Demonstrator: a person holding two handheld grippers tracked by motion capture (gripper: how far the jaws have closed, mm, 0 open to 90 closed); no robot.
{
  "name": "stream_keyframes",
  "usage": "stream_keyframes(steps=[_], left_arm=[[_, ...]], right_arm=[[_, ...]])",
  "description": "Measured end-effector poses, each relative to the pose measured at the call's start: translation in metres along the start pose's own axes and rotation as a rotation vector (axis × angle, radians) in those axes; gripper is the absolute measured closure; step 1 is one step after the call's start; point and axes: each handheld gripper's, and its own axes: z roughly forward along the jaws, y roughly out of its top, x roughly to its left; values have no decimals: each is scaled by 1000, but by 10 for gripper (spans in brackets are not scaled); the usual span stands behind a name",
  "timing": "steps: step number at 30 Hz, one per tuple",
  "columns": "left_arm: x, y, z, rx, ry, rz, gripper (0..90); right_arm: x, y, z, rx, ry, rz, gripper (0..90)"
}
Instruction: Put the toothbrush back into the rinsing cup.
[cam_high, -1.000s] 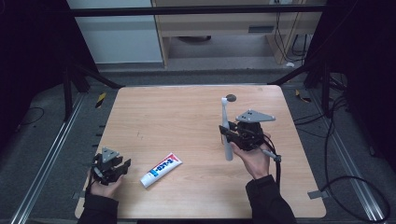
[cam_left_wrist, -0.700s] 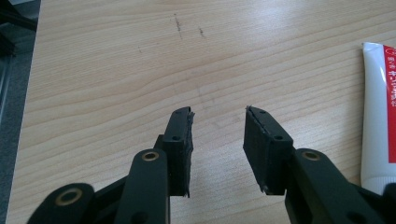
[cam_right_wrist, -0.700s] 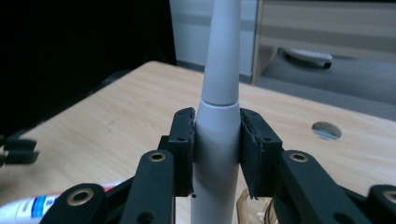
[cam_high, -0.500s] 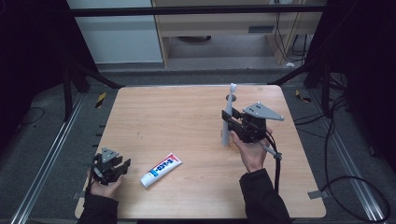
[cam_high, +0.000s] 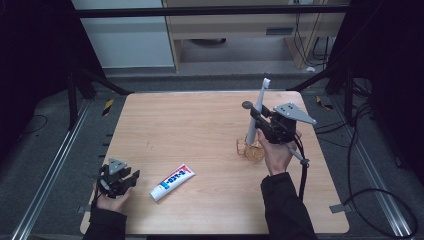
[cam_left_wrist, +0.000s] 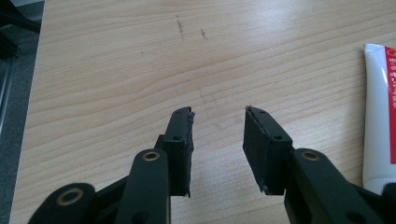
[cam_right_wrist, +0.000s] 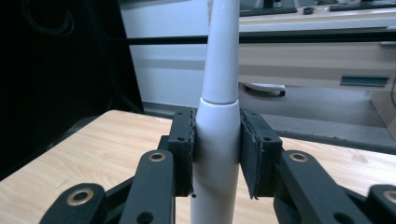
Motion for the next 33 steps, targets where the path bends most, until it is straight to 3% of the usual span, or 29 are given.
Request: stream_keyframes(steps=[17, 33], left_arm=[[0, 0, 0, -3, 0, -2, 624], [1, 0, 0, -2, 1, -2, 626]], right_arm=[[-25, 2, 12, -7, -97, -6, 678], [-44, -20, 19, 25, -129, 17, 678]])
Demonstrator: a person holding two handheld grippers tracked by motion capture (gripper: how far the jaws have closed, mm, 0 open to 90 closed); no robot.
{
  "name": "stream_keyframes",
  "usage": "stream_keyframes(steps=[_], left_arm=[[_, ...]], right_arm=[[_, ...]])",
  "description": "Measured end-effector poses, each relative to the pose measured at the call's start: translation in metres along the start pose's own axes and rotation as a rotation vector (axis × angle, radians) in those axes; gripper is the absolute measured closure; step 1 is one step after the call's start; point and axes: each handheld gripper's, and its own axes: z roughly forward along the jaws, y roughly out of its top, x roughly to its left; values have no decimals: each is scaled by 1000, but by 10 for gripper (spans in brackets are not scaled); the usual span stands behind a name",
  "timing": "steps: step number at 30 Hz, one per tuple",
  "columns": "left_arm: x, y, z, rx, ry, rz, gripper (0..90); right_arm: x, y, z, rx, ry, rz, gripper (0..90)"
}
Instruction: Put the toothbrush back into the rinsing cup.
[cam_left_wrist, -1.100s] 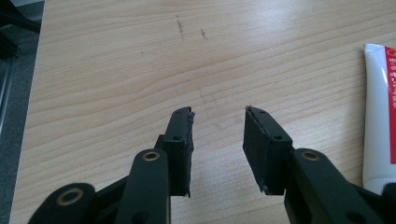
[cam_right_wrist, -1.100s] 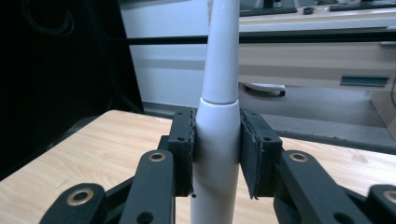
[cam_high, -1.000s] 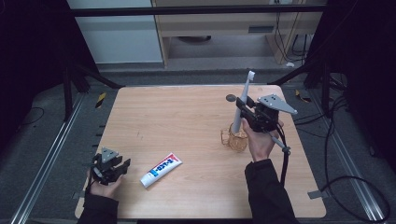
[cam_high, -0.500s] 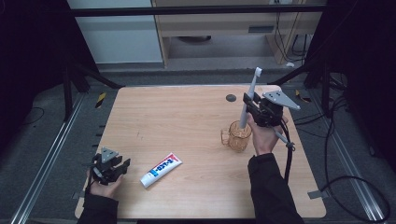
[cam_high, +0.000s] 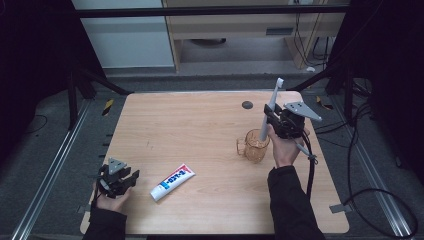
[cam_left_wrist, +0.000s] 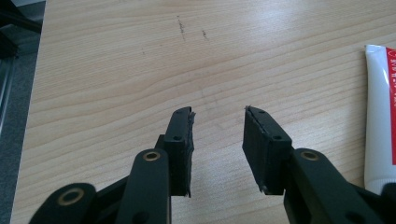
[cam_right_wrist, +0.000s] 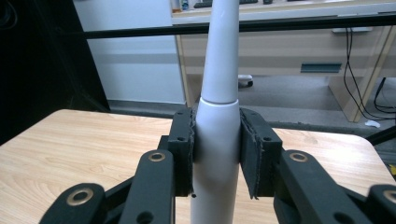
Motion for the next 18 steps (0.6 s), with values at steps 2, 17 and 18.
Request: stream_keyframes(steps=[2, 17, 18], left_arm=[[0, 0, 0, 0, 0, 1, 626], [0, 0, 0, 1, 1, 2, 626], [0, 0, 0, 0, 1, 2, 627]], right_arm=[[-2, -3, 0, -2, -3, 8, 677], [-9, -25, 6, 20, -5, 34, 677], [-9, -26, 6, 24, -5, 31, 677]])
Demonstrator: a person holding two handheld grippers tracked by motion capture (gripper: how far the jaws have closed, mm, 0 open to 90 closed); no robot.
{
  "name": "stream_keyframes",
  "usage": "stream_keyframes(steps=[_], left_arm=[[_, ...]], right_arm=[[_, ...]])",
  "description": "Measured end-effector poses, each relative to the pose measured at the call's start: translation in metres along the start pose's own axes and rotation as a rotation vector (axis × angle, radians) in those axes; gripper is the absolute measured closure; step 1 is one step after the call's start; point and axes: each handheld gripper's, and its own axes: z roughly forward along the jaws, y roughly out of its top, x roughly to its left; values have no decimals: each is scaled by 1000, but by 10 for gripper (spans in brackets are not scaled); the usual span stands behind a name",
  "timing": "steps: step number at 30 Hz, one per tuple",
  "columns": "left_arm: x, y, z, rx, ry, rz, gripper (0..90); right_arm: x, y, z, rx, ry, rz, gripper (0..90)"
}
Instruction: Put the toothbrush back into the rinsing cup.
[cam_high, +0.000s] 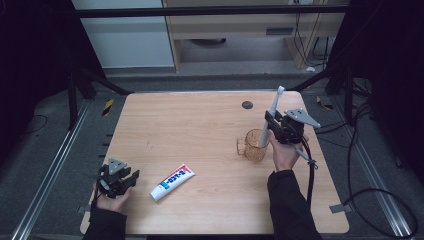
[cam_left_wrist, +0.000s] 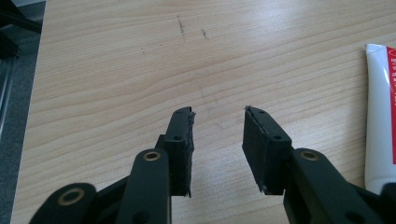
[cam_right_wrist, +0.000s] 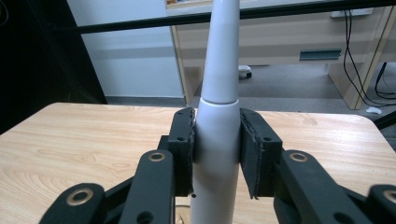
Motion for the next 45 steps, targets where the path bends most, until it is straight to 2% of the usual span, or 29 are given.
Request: stream_keyframes(steps=[11, 15, 23, 28, 34, 42, 45], left_arm=[[0, 0, 0, 1, 0, 1, 627], [0, 0, 0, 1, 0, 2, 627], [0, 0, 0, 0, 0, 3, 628], [0, 0, 0, 2, 0, 3, 629], [0, 0, 0, 1, 1, 3, 629], [-1, 0, 0, 2, 0, 4, 629], [-1, 0, 0, 2, 0, 5, 629]], right_arm=[[0, -18, 4, 32, 1, -6, 677], [4, -20, 5, 34, -1, -30, 677], [6, -22, 5, 42, -1, -41, 677], [3, -28, 2, 28, 2, -21, 677], [3, -32, 2, 38, 1, -29, 677], [-1, -43, 1, 31, -1, 4, 677], [0, -44, 2, 34, -8, -8, 677]])
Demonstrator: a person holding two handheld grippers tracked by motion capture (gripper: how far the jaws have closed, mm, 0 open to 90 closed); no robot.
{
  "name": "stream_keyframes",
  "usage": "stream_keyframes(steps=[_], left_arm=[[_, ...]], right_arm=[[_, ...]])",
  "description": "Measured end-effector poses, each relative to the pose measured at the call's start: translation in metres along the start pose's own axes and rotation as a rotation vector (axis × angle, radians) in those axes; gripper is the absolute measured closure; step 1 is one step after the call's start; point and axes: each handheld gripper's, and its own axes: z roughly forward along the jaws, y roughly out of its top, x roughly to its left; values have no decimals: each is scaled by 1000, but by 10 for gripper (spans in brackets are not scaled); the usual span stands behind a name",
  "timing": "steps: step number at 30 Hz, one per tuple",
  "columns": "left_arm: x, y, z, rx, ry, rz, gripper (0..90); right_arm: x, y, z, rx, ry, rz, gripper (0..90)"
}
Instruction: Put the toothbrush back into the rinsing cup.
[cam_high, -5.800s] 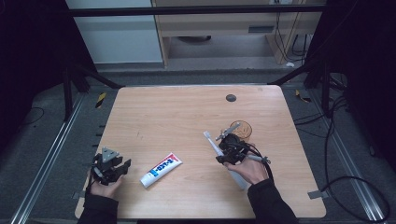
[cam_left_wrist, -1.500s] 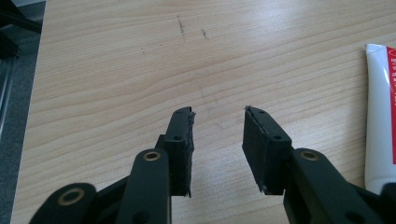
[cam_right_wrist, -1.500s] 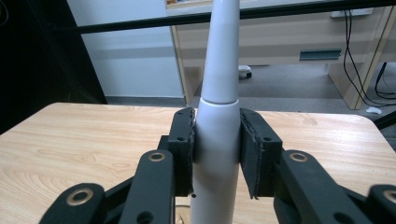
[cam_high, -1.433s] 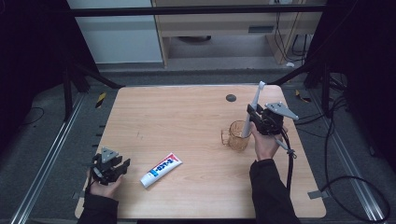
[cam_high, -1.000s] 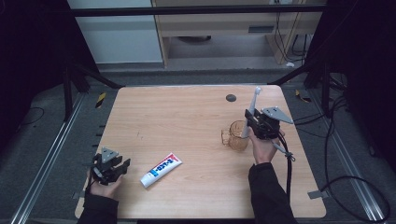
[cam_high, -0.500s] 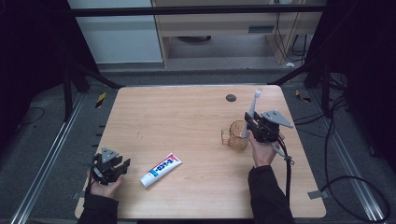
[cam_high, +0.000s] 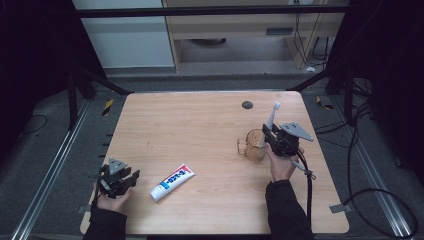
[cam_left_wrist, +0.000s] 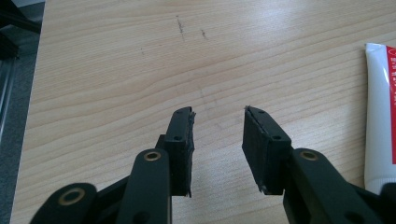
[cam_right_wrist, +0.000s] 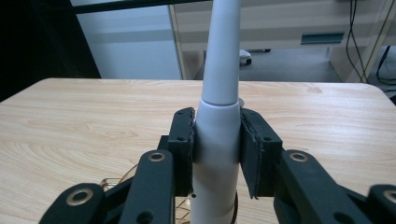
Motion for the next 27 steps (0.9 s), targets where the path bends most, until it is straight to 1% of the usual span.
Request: stream_keyframes(steps=[6, 8, 14, 18, 24, 27], left_arm=[[0, 0, 0, -1, -1, 0, 629], [0, 0, 0, -1, -1, -1, 630], [0, 0, 0, 1, -1, 0, 629], [0, 0, 0, 1, 0, -1, 629], [0, 0, 0, 1, 0, -1, 629], [0, 0, 0, 1, -1, 0, 629]], right_arm=[[1, -2, 1, 0, -2, -10, 677], [2, -3, 1, -8, -1, -8, 677], [-1, -9, 1, -3, -2, -11, 677], [-2, -12, 0, -11, -1, -12, 676], [0, -13, 0, -14, 11, -42, 675], [0, -13, 0, -12, 11, -44, 674]])
